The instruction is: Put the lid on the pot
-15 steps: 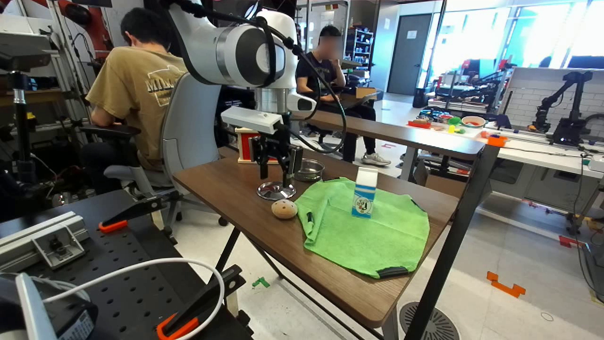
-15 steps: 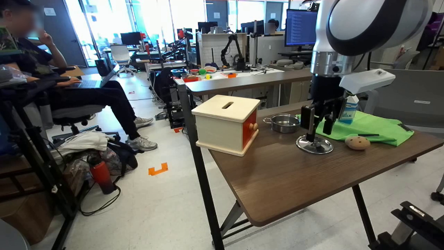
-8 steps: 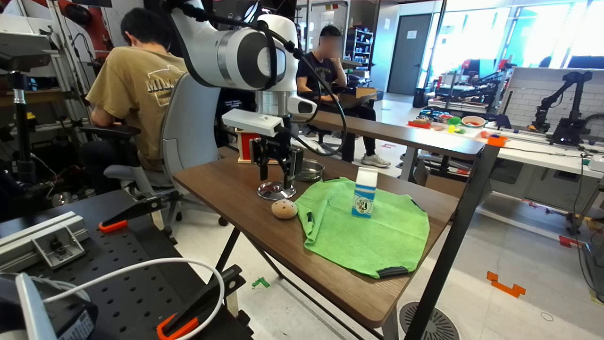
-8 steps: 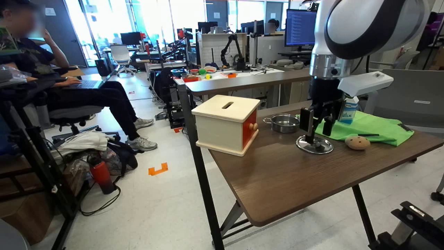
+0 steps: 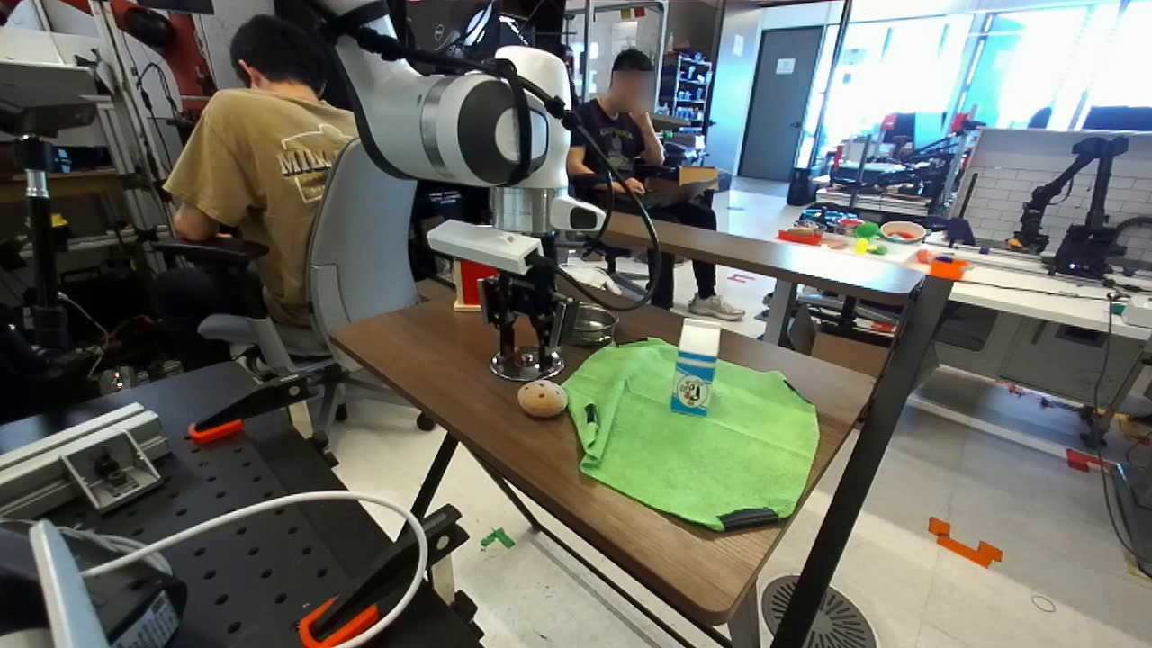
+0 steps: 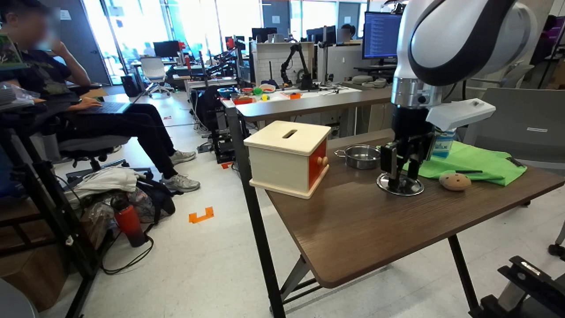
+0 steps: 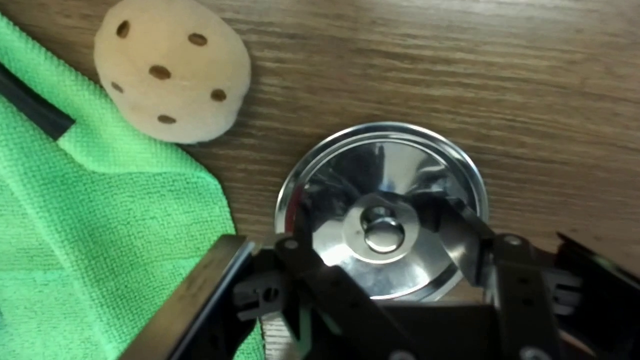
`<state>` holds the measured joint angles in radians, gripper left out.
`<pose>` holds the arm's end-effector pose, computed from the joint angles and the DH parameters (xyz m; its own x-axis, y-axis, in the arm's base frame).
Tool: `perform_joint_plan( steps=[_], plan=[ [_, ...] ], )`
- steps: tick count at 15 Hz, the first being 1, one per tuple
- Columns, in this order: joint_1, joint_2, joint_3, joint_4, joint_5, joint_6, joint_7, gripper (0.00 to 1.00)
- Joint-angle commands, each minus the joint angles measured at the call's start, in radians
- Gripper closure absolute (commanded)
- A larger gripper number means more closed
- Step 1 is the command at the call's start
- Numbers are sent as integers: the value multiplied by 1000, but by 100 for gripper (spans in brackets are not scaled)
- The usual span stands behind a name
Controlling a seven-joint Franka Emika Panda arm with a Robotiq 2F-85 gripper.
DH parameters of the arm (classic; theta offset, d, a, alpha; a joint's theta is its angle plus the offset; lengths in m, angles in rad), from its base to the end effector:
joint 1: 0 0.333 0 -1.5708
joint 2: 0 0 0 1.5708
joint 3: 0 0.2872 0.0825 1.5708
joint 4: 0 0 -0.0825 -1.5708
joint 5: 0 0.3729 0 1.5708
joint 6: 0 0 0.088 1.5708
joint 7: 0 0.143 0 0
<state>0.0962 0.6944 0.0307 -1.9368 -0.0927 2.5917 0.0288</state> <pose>0.5789 0.0749 0.0697 0.9847 0.1699 -0.0387 0.1710 -0.9849 0.0268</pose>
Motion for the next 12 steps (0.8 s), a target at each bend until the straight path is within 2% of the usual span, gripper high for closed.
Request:
perform_joint_plan(
  steps=[1,2,3,4,5,6,9,11,12],
  plan=[
    [0,12,2,38,8,-9,-11,35],
    [0,11,3,41,9,-9,-12,52],
    [0,11,4,44,9,-8,-12,59],
    [0,12,4,48,10,-9,-11,62],
    [1,15,3,49,10,-10,-10,71],
    [2,17,1,48,8,-12,-8,75],
    [3,19,0,43,7,-14,-7,75],
    [2,21,0,42,8,-16,-7,63],
    [2,20,0,42,8,-16,-7,64]
  ],
)
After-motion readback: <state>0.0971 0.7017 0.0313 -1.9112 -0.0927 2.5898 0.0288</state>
